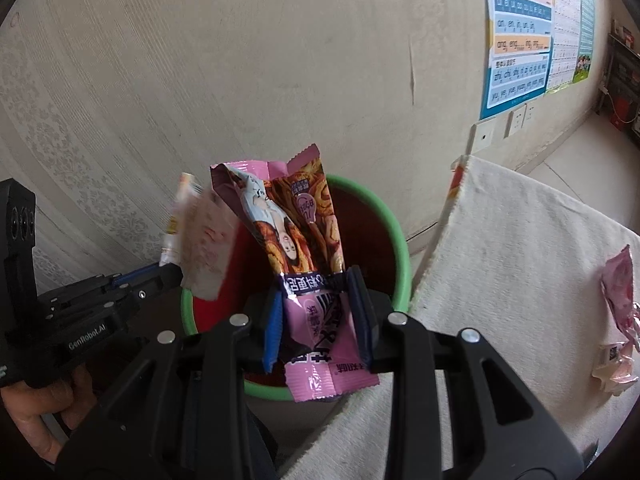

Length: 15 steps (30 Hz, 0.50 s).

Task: Collect trash
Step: 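Open both tools over the red bin, dropping the carton and snack bag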

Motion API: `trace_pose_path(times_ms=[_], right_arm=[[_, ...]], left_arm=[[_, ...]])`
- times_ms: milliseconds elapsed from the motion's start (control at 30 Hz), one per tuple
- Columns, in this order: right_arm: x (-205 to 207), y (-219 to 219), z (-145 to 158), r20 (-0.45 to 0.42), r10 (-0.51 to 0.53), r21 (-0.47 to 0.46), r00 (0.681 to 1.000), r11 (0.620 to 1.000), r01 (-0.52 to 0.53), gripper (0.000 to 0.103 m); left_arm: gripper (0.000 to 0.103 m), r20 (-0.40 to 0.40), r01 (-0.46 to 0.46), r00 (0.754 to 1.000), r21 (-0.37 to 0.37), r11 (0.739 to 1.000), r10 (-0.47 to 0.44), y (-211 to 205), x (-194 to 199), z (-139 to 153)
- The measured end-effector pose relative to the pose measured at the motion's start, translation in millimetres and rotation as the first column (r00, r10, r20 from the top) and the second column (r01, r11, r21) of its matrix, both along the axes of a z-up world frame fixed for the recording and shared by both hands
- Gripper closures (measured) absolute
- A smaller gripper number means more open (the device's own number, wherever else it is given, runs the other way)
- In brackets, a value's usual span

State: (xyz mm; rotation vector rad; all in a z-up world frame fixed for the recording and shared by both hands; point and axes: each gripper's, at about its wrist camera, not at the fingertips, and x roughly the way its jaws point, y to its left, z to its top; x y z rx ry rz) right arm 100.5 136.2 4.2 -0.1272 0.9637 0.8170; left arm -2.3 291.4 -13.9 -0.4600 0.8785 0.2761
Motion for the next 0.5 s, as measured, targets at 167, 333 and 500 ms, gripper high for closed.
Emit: trace_pose_path(times_ms=[167,333,500], right_arm=[[2,12,-8,-0.011,0.009,-0.008,1.0,1.0,-0.009,0.073],[4,18,-16,-0.036,0.021,-0.023,0.999,1.0,-0.022,0.07],[5,18,-21,-0.035,0.011,-0.034,0.999,0.999,-0.013,0.05]], left_arm=[[0.096,-0.016,-0.002,1.0,-0.019,1.0,0.002,5,4,-12],[0.096,-0.022,-0.012,1.0,-0.032,0.999,0.011,9,7,-19],[0.095,-0.018,-0.029,0.999,-0.042,0.999,0.028,8,8,-20]])
